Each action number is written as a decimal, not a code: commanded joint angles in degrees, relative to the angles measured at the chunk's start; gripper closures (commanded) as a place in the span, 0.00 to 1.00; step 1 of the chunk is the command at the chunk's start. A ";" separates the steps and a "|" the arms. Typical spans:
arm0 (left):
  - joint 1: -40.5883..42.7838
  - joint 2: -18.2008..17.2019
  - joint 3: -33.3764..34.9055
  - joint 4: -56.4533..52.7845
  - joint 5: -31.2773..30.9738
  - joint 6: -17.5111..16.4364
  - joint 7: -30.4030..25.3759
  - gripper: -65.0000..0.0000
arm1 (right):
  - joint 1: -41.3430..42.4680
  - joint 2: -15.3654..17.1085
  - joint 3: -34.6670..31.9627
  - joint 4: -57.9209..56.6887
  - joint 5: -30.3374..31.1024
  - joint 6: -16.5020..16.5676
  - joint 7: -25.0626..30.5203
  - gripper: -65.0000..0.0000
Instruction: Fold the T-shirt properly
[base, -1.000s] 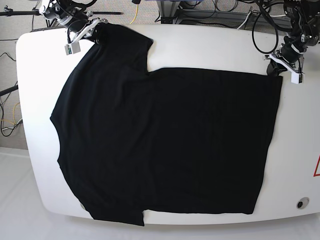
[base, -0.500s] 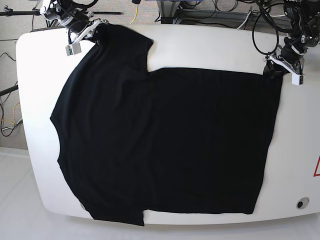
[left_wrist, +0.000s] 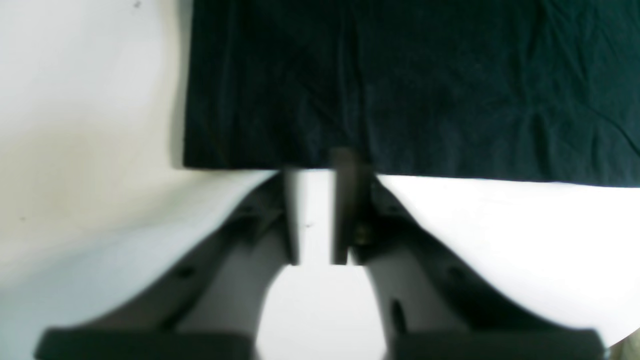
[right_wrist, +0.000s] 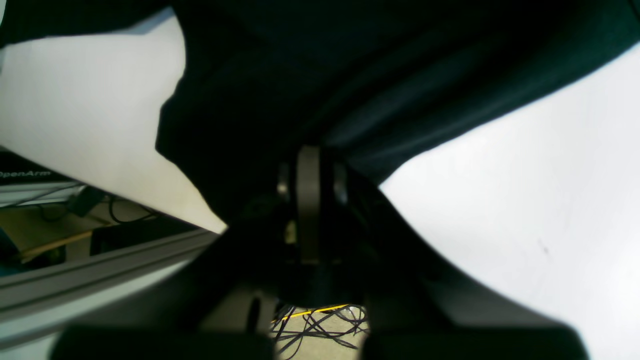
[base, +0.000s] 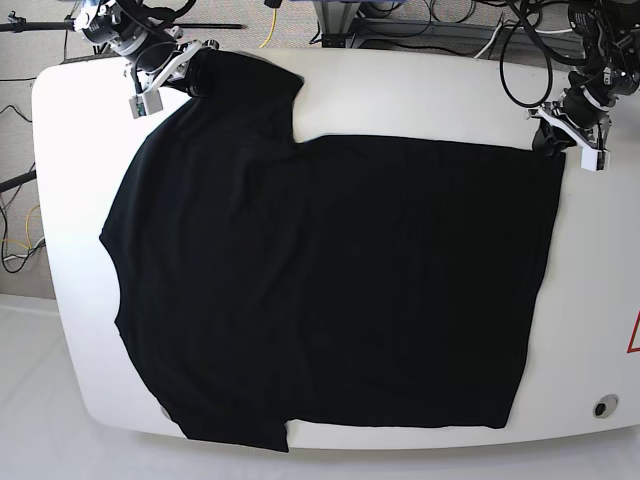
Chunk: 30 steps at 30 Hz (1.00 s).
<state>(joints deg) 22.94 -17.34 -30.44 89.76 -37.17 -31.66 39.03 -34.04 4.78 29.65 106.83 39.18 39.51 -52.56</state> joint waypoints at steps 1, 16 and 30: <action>0.42 -0.89 -0.46 2.51 -1.12 -0.49 -1.88 0.83 | -0.45 0.51 0.03 0.59 0.58 0.49 0.92 1.00; -0.32 -1.02 -0.63 0.24 0.72 -0.21 -2.13 0.82 | -0.43 0.43 0.34 -2.08 0.71 0.49 0.63 1.00; -0.09 -1.14 -0.55 0.52 3.61 1.22 -2.84 0.60 | -0.61 0.49 0.20 -1.55 -0.45 0.49 0.60 1.00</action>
<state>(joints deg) 23.00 -17.50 -30.55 89.45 -32.75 -30.17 37.65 -34.17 4.78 29.56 104.27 37.80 39.44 -52.75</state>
